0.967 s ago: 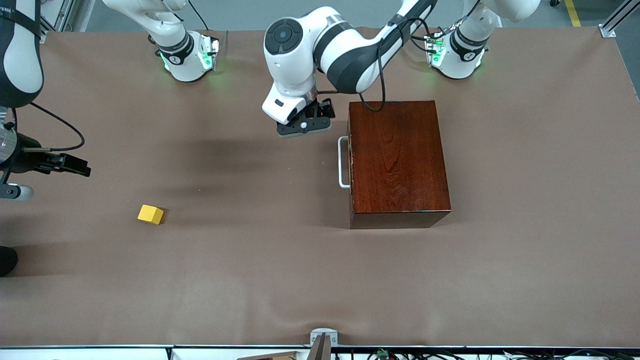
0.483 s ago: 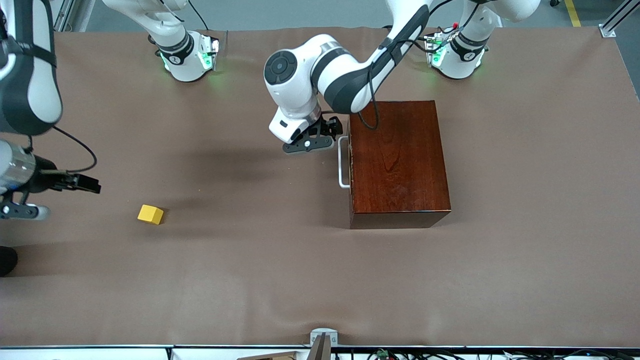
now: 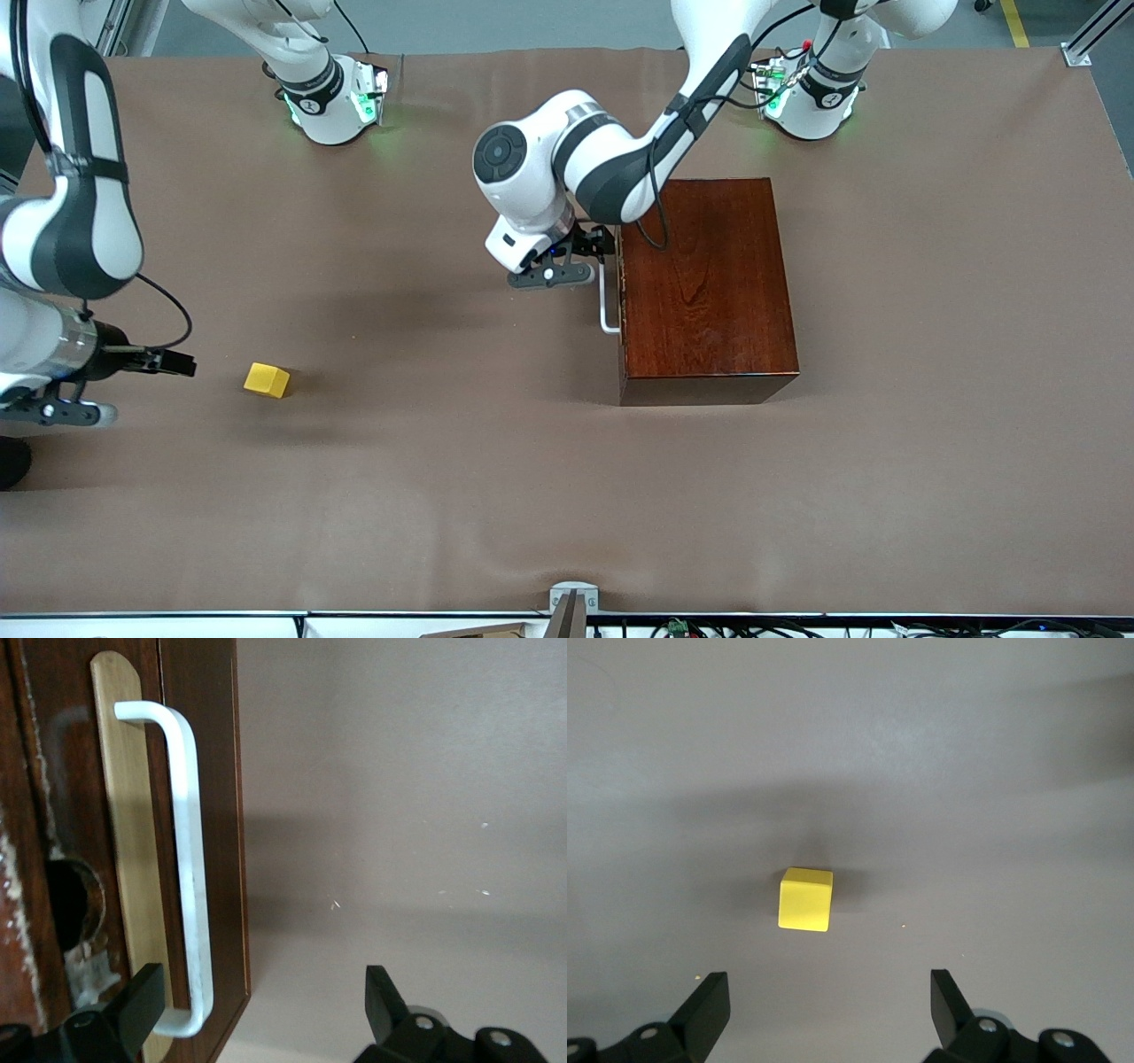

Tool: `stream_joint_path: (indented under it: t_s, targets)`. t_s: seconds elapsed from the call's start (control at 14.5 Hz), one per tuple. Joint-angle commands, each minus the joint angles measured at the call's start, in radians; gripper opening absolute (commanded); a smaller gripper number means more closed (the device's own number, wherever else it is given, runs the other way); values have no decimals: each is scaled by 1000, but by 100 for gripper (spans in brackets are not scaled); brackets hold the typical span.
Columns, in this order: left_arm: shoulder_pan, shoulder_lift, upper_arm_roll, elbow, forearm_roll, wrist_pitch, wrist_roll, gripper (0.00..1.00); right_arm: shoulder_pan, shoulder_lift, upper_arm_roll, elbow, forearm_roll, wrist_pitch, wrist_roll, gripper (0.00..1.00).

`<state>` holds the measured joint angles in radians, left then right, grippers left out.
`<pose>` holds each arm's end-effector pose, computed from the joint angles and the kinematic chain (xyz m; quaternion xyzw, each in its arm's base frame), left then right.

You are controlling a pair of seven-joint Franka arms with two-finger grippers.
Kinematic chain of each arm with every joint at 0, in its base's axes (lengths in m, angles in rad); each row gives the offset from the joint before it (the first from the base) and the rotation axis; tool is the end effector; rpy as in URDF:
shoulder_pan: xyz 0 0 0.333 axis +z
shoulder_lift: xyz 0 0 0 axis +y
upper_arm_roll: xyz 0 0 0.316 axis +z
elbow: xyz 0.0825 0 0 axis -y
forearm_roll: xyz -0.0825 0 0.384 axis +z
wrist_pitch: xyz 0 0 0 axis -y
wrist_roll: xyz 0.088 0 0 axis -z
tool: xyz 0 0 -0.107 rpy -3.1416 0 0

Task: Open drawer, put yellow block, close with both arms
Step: 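Hook the drawer handle with the left gripper while the right gripper grasps the cube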

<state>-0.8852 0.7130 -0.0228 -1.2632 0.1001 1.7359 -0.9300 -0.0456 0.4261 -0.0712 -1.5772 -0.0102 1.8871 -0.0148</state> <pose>0.4499 -0.5554 0.3179 -0.9920 0.0013 0.0406 0.1196 0.6599 -0.0724 0.3848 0.9971 -0.0467 -0.0587 0.0158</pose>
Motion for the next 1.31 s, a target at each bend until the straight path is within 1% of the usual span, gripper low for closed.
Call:
stream_joint_path:
  t_s: [0.0, 0.07, 0.21, 0.28, 0.41, 0.62, 0.76, 0.83, 0.97, 1.24]
  targets:
    - [-5, 31, 9, 21, 33, -18, 16, 100, -13, 68, 18, 43, -5, 4, 12, 100]
    - [-5, 37, 9, 21, 47, -18, 16, 100, -10, 83, 18, 40, 13, 36, 27, 100]
    - [-5, 49, 9, 21, 56, -16, 16, 100, -14, 97, 18, 1, 79, 101, 111, 100]
    - [-6, 52, 7, 21, 56, -12, 14, 100, -5, 100, 18, -18, 79, 116, 133, 100]
    - [-6, 57, 7, 22, 55, -1, 13, 100, -2, 111, 16, -56, 69, 200, 139, 100]
    - [-6, 63, 7, 24, 53, 48, 8, 100, -5, 135, 18, -154, 72, 364, 150, 100]
    - [-9, 63, 7, 27, 50, 70, 7, 100, 4, 141, 18, -226, 73, 472, 205, 100]
    - [-9, 62, 6, 27, 47, 89, 7, 100, 15, 141, 18, -251, 73, 495, 228, 100]
    - [-9, 62, 4, 28, 44, 114, 5, 100, 32, 152, 18, -260, 73, 495, 249, 100]
    - [-12, 63, -3, 28, 41, 178, -32, 100, 33, 169, 18, -297, 73, 495, 250, 100]
